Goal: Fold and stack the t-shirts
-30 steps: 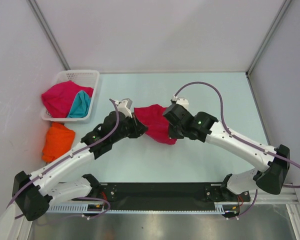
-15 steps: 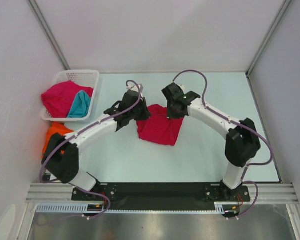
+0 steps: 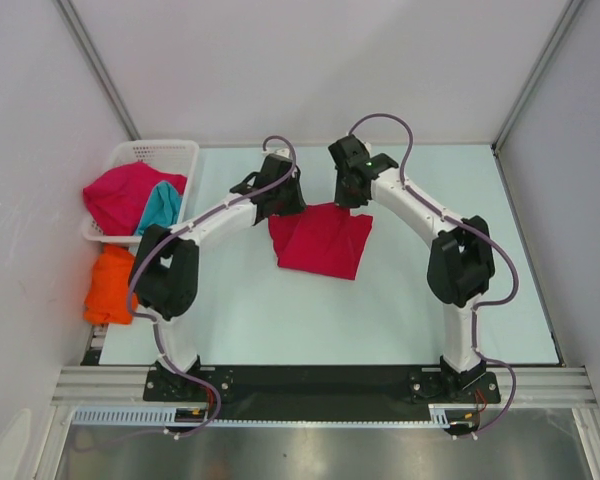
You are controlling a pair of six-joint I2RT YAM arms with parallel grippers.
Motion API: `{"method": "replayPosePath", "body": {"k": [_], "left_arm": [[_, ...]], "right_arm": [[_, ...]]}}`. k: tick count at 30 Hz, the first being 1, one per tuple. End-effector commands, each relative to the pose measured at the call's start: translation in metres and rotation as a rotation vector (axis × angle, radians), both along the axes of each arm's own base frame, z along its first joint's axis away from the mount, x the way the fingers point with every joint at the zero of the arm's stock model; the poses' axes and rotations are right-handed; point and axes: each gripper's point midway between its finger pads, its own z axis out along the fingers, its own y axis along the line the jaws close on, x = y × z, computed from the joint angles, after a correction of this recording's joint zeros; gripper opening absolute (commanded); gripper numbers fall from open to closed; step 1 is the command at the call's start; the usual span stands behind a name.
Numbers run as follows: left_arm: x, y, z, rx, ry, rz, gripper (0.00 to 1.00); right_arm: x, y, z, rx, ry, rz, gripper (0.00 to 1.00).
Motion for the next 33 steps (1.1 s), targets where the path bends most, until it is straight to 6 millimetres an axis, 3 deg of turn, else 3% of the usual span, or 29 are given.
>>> {"method": "replayPosePath", "body": {"k": [1, 2, 3, 5, 6, 7, 10, 11, 17, 22, 25, 26, 30, 32, 33], "left_arm": [[0.014, 0.005, 0.009, 0.026, -0.014, 0.016, 0.37], [0.014, 0.005, 0.01, 0.025, -0.015, 0.017, 0.44], [0.014, 0.005, 0.012, 0.02, -0.015, 0.014, 0.65], [0.013, 0.008, 0.016, 0.02, -0.016, 0.023, 0.87], [0.012, 0.009, 0.017, 0.022, -0.015, 0.028, 0.95], [0.011, 0.011, 0.019, 0.022, -0.015, 0.031, 0.98], [0.006, 0.013, 0.034, 0.003, -0.038, 0.034, 1.0], [0.003, 0.015, 0.041, -0.002, -0.049, 0.032, 0.99], [-0.003, 0.021, 0.055, -0.016, -0.072, 0.047, 0.99], [-0.008, 0.015, 0.058, -0.054, -0.071, 0.018, 0.99], [-0.021, -0.006, 0.051, -0.129, -0.054, -0.071, 0.99], [-0.029, -0.013, 0.041, -0.141, -0.039, -0.104, 1.0], [-0.054, -0.063, 0.036, -0.296, -0.038, -0.34, 1.0], [-0.064, -0.079, 0.021, -0.34, 0.008, -0.401, 1.0], [-0.063, -0.086, 0.024, -0.375, -0.007, -0.427, 0.99]], "right_arm": [[0.018, -0.017, 0.007, -0.043, -0.023, -0.038, 0.0], [0.019, -0.021, 0.005, -0.058, -0.022, -0.046, 0.0], [0.02, -0.022, 0.004, -0.061, -0.02, -0.047, 0.0], [0.021, -0.025, 0.004, -0.063, -0.015, -0.05, 0.04], [0.021, -0.026, 0.003, -0.065, -0.012, -0.048, 0.11], [0.023, -0.027, 0.005, -0.059, -0.014, -0.049, 0.34], [0.024, -0.029, 0.005, -0.073, -0.003, -0.035, 0.6], [0.024, -0.029, 0.006, -0.079, 0.002, -0.033, 0.63], [0.019, -0.032, 0.019, -0.077, -0.011, -0.037, 0.65], [-0.003, -0.037, 0.033, -0.068, -0.024, -0.041, 0.66], [-0.026, -0.04, 0.027, -0.061, -0.011, -0.047, 0.66], [-0.029, -0.04, 0.027, -0.048, -0.02, -0.05, 0.66], [-0.059, -0.047, 0.017, -0.028, -0.012, -0.062, 0.66], [-0.073, -0.055, 0.014, -0.025, -0.004, -0.076, 0.66], [-0.078, -0.056, 0.013, -0.025, -0.002, -0.077, 0.66]]}}
